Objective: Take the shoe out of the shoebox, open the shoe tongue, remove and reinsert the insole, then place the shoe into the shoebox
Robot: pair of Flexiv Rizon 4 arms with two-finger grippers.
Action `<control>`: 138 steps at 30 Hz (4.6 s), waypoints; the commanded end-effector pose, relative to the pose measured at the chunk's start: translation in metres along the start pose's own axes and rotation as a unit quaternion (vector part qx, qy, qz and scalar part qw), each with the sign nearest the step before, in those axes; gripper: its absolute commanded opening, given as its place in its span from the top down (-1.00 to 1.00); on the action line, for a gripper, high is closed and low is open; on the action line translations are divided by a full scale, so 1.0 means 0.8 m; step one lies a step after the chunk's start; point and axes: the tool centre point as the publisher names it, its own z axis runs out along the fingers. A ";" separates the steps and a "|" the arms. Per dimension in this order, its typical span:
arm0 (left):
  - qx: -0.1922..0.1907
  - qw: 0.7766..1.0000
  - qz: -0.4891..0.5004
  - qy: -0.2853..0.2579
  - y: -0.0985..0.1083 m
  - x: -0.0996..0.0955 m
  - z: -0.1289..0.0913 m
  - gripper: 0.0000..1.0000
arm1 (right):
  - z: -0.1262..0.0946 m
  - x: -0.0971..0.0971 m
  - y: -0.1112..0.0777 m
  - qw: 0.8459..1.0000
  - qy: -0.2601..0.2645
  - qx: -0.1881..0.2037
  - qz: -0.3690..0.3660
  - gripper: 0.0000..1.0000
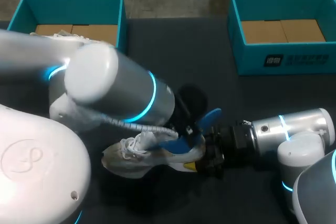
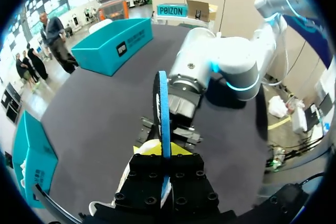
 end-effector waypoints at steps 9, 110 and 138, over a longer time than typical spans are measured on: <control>0.004 0.989 -0.031 0.143 -0.028 -0.006 -0.052 1.00 | 0.001 0.001 0.002 1.000 0.001 0.004 0.000 1.00; 0.352 0.866 -0.080 0.347 -0.131 0.023 -0.402 1.00 | 0.001 0.001 0.002 1.000 0.001 0.004 0.000 1.00; 0.368 0.864 -0.083 0.334 -0.115 0.033 -0.423 1.00 | 0.001 0.001 0.002 1.000 0.001 0.004 0.000 1.00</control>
